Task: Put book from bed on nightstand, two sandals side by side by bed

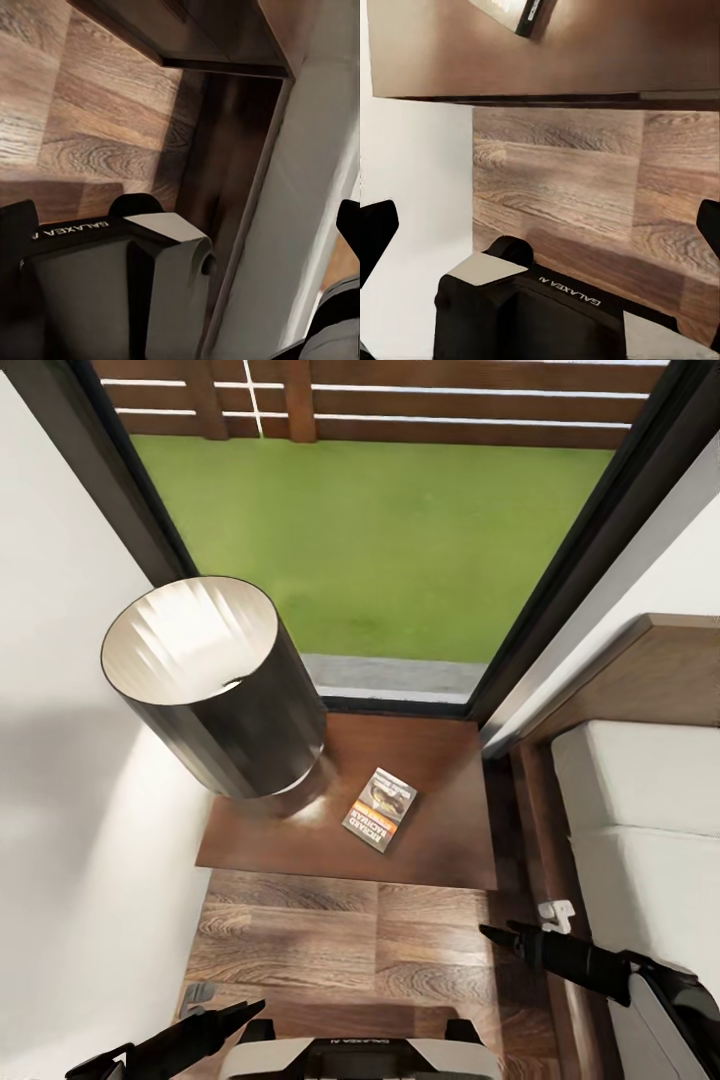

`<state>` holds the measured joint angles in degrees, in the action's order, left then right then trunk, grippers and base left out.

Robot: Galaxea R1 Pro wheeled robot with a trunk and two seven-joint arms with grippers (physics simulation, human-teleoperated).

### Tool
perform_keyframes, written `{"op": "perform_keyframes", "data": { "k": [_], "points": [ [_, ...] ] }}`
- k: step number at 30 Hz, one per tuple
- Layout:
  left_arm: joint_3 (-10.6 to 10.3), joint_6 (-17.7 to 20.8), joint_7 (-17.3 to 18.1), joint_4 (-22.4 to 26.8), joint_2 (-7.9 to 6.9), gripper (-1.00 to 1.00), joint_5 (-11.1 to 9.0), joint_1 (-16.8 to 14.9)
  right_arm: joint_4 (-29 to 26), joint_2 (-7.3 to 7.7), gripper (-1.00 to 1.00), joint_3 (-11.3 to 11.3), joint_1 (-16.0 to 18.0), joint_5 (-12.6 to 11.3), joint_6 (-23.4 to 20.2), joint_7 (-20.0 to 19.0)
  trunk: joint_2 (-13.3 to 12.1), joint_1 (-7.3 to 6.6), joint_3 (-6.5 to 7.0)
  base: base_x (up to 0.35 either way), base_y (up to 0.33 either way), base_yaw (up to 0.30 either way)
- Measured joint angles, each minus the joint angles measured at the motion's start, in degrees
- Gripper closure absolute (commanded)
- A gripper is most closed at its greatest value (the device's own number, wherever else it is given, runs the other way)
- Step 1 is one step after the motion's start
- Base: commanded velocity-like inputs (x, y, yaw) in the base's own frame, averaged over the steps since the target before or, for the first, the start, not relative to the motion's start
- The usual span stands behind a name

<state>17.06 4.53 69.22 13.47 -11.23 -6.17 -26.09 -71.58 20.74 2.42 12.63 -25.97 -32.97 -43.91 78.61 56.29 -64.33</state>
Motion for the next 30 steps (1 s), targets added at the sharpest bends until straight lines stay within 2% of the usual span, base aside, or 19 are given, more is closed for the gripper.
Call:
{"op": "perform_keyframes", "data": {
  "k": [5, 6, 9, 11, 13, 17, 19, 23, 30],
  "points": [
    [-0.1, -0.1, -1.8, 0.0, 0.00, -1.00, 0.0, 0.0, 0.3, 0.03, -1.00, 0.0, -1.6, 0.0, 0.2, 0.1, -2.0, -1.10, 0.90, 0.000, 0.000, 0.000],
    [-0.2, -0.1, -2.5, 0.0, 0.06, -1.00, 0.0, 0.0, 1.4, 0.01, -1.00, 0.0, -3.1, 0.2, 0.5, 0.1, -2.4, -1.32, 1.07, 0.000, 0.000, 0.000],
    [-0.2, -0.3, -3.1, 0.0, 0.82, -1.00, 0.1, 0.0, 6.1, 0.00, -1.00, 0.0, -5.2, 0.1, 5.4, 0.2, -3.6, -1.98, 1.62, 0.000, 0.000, 0.000],
    [-0.2, -0.7, -3.6, 0.0, 1.22, -1.00, 0.1, 0.0, 10.8, 0.00, -1.00, 0.0, -5.7, 0.2, 10.1, 0.2, -4.4, -2.42, 1.97, 0.000, 0.000, 0.000],
    [-0.3, -1.3, -5.2, 0.0, 1.50, -1.00, 0.8, 0.0, 19.1, -0.07, -1.00, -0.1, -6.0, 0.4, 16.7, 0.3, -5.2, -2.86, 2.33, 0.000, 0.000, 0.000],
    [-0.5, -1.7, -8.8, 0.0, 2.04, -1.00, 2.2, 0.0, 31.1, -0.28, -1.00, -0.2, -6.2, 0.5, 23.7, 0.4, -6.8, -3.73, 3.05, 0.000, 0.000, 0.000],
    [-0.6, -1.8, -10.9, -0.1, 2.72, -1.00, 2.8, 0.0, 34.9, -0.41, -1.00, -0.2, -6.2, 0.5, 25.3, 0.4, -7.6, -4.17, 3.41, 0.000, 0.000, 0.000],
    [-0.7, -1.8, -14.9, -0.1, 3.77, -1.00, 3.8, 0.0, 38.4, -0.62, -1.00, -0.3, -6.2, 0.5, 26.7, 0.7, -9.2, -5.05, 4.13, 0.000, 0.000, 0.000],
    [-0.7, -2.4, -17.3, -2.2, 4.15, -1.00, 4.2, 0.0, 42.7, -0.76, -1.00, -0.3, -6.2, 0.5, 27.2, 1.0, -12.0, -6.59, 5.40, 0.000, 0.000, 0.000]
  ]
}}
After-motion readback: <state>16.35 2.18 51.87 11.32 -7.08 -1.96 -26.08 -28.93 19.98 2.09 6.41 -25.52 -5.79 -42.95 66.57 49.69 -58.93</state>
